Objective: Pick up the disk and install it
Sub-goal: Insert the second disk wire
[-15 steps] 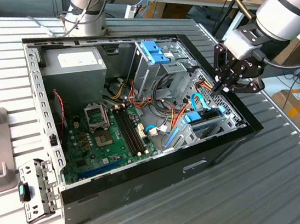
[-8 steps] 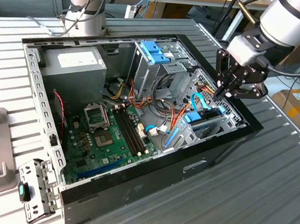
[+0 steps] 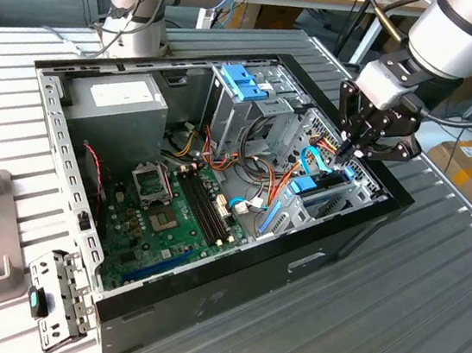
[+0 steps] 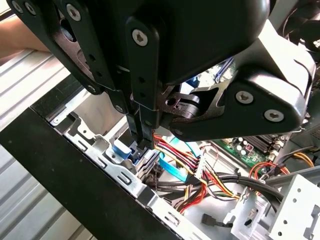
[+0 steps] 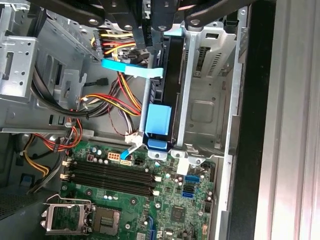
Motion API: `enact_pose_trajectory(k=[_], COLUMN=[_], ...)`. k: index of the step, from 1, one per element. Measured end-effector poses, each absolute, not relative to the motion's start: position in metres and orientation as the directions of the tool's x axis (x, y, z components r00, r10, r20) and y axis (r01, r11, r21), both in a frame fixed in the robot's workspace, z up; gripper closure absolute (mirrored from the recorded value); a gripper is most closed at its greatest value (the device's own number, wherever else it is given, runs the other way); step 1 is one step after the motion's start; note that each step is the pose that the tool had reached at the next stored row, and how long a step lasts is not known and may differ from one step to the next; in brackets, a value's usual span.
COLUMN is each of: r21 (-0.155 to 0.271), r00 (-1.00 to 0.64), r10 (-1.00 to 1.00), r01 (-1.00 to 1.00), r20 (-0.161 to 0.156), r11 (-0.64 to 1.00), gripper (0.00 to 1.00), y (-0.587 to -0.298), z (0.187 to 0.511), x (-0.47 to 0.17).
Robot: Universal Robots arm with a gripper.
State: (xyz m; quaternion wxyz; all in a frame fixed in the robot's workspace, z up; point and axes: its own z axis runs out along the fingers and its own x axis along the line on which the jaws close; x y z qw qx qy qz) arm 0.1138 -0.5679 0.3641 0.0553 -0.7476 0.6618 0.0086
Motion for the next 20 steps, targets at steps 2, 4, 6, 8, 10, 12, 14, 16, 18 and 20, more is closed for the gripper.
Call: enact_pose_trajectory(k=[2, 4, 6, 8, 10, 12, 14, 16, 18, 20], r21=[-0.071, -0.071, -0.064, -0.061, -0.061, -0.06, -0.06, -0.06, -0.06, -0.06], r00=[0.119, 0.119, 0.118, 0.118, 0.118, 0.118, 0.118, 0.118, 0.117, 0.115], r10=[-0.989, -0.989, -0.989, -0.989, -0.989, -0.989, -0.989, -0.989, -0.989, -0.989], r01=[-0.991, -0.991, -0.992, -0.992, -0.992, -0.992, -0.992, -0.992, -0.992, -0.992], r20=[-0.086, -0.086, -0.087, -0.087, -0.087, -0.087, -0.088, -0.088, -0.088, -0.088], r11=[-0.113, -0.113, -0.113, -0.113, -0.113, -0.113, -0.113, -0.113, -0.112, -0.11], gripper=[0.84, 0.84, 0.84, 0.84, 0.84, 0.84, 0.84, 0.84, 0.84, 0.84], y=[-0.5682, -0.5683, -0.5683, -0.5683, -0.5683, -0.5689, -0.5703, -0.5714, -0.5714, -0.5715], z=[0.3639, 0.3639, 0.3638, 0.3638, 0.3639, 0.3637, 0.3633, 0.3624, 0.3615, 0.3604], x=[0.1137, 0.1137, 0.1136, 0.1136, 0.1137, 0.1137, 0.1136, 0.1135, 0.1127, 0.112])
